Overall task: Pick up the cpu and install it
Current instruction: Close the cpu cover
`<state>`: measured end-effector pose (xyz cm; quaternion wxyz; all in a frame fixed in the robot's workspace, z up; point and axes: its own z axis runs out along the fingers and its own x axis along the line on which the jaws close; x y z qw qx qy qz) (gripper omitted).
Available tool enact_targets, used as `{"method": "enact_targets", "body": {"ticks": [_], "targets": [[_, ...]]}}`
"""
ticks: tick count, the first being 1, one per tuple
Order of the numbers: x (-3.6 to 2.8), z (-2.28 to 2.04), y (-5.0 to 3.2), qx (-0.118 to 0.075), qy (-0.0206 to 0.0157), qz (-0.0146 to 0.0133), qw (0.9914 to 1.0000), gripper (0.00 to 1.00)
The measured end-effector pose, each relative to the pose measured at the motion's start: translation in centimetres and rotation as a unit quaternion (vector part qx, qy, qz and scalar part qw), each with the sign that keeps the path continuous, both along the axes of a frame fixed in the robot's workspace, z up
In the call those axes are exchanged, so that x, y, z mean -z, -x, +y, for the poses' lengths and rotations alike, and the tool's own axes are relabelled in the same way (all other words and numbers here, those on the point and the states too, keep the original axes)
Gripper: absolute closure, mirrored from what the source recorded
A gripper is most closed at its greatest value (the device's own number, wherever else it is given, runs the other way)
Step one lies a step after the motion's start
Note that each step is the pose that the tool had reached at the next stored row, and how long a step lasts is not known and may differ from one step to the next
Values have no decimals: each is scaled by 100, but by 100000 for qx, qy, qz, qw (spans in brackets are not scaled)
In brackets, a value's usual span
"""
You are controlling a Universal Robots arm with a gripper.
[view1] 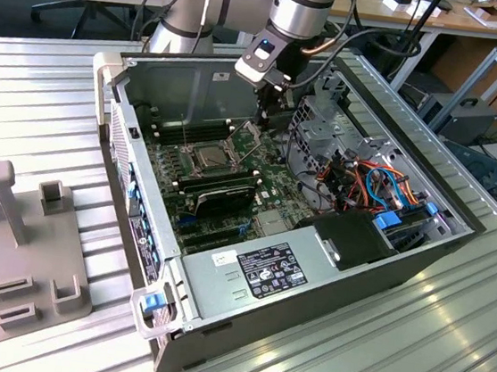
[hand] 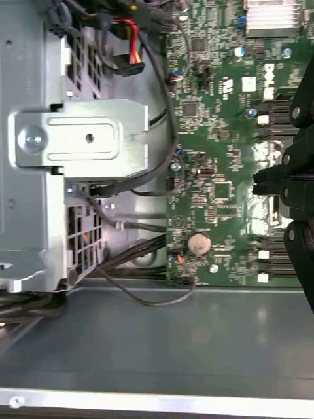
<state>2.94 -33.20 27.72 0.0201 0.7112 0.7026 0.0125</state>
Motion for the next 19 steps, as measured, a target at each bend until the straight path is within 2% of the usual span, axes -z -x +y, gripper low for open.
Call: {"method": "enact_targets", "body": {"ticks": [3,5,13,16,19], "targets": [[0,0,-67,1,4,0,100000,89],[7,-1,-76,-2,7,1,100000,89],[158,0,-104,2,130,-1,100000,89],[213,0,-112,9,315,-3,100000,89],[226,-1,-114,1,445,5,99999,89]]}}
